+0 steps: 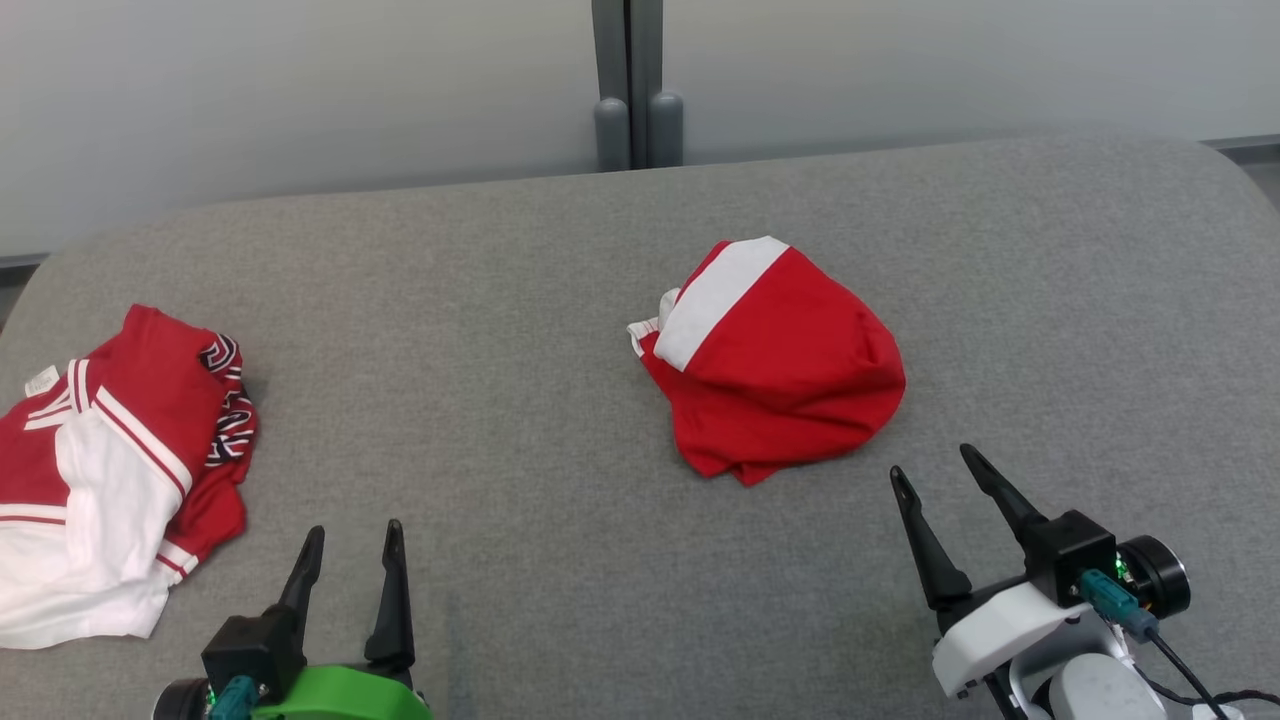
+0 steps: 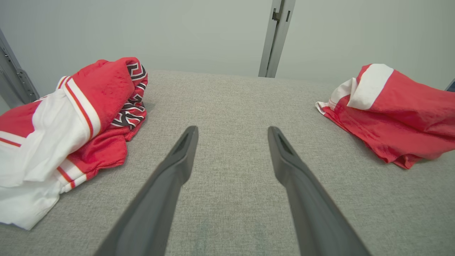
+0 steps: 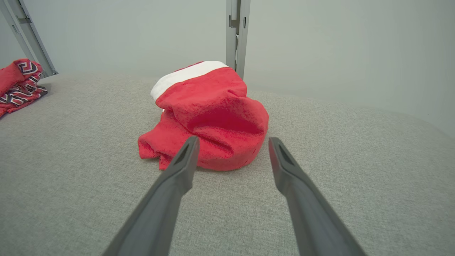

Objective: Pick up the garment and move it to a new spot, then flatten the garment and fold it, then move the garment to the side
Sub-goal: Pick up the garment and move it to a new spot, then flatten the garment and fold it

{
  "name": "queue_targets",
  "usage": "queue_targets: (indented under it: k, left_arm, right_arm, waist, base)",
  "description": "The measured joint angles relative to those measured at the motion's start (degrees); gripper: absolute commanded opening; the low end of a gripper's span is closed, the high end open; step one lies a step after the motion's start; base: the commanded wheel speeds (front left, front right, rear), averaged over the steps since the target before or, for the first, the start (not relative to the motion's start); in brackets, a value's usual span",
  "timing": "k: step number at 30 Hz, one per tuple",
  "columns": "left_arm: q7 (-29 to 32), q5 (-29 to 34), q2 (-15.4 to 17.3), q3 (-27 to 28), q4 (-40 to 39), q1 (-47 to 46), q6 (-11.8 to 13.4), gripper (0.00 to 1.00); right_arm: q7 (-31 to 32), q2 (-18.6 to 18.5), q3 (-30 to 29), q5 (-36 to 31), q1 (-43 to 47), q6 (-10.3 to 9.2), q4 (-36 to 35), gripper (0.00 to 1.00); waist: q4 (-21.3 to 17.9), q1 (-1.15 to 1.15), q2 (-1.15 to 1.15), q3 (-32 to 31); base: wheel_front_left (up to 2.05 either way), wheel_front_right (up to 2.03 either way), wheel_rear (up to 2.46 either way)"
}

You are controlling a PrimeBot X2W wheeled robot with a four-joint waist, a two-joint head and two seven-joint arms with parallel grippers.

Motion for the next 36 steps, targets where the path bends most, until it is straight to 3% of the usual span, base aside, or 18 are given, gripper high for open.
queue_targets:
  k: [5,10,17,18,22,28,32,33,34,35,36]
  left_arm:
    - [0.0,-0.62,-0.15,-1.69,-0.16,-1.71,-0.01,1.0]
    - [0.0,-1.07,-0.22,-3.53,-0.18,-4.19,-0.01,1.0]
    - [0.0,-2.19,-0.27,-5.21,0.36,-7.63,-0.09,1.0]
    - [0.0,-2.57,-0.26,-5.57,0.54,-8.33,-0.09,1.0]
    - [0.0,-3.28,-0.26,-6.32,0.62,-9.53,-0.09,1.0]
    - [0.0,-4.05,-0.27,-6.79,0.73,-10.68,-0.09,1.0]
    - [0.0,-4.48,-0.27,-6.89,0.55,-11.14,-0.09,1.0]
    - [0.0,-4.53,-0.27,-6.84,0.48,-11.14,-0.09,1.0]
    - [0.0,-4.53,-0.27,-6.8,0.43,-11.16,-0.09,1.0]
    - [0.0,-4.53,-0.27,-6.76,0.37,-11.2,-0.09,1.0]
    - [0.0,-4.55,-0.27,-6.75,0.33,-11.25,-0.09,1.0]
  right_arm:
    - [0.0,-0.92,1.1,0.02,-3.29,0.0,0.37,1.0]
    - [0.0,-4.19,4.23,0.76,-12.06,0.0,2.92,1.0]
    - [-0.01,-8.93,10.0,2.85,-30.25,0.0,13.83,1.0]
    - [0.15,-9.76,11.96,4.17,-35.16,0.0,18.26,1.0]
    - [1.78,-10.42,16.03,7.47,-42.52,0.0,25.31,1.0]
    - [6.9,-10.88,22.47,14.45,-47.46,0.01,33.53,1.0]
    - [10.13,-11.8,28.44,20.94,-48.69,0.01,35.15,1.0]
    - [10.48,-12.27,29.67,22.23,-48.85,0.0,35.09,0.87]
    - [11.16,-12.83,31.0,23.56,-48.95,0.01,35.04,0.43]
    - [11.41,-13.32,32.17,24.68,-48.99,0.01,34.89,0.28]
    - [11.7,-13.62,32.9,25.74,-49.05,0.0,34.76,0.0]
  waist:
    - [0.51,0.0,0.0,1.55]
    - [1.31,0.0,0.0,4.0]
    - [3.27,0.0,0.0,8.14]
    - [4.13,0.0,0.0,9.22]
    - [5.86,0.0,0.0,11.15]
    - [8.17,0.0,0.0,13.77]
    - [9.59,0.0,0.0,15.29]
    - [9.76,0.0,0.0,15.53]
    - [9.89,0.0,0.0,15.74]
    - [9.96,0.0,0.0,15.91]
    - [9.98,0.0,0.0,16.01]
  base:
    - [0.0,0.0,0.0]
    - [0.0,0.0,0.0]
    - [0.0,0.0,0.0]
    - [0.0,0.0,0.0]
    - [0.0,0.0,0.0]
    - [0.0,0.0,0.0]
    - [0.0,0.0,0.0]
    - [0.0,0.0,0.0]
    - [0.0,0.0,0.0]
    - [0.0,0.0,0.0]
    - [0.0,0.0,0.0]
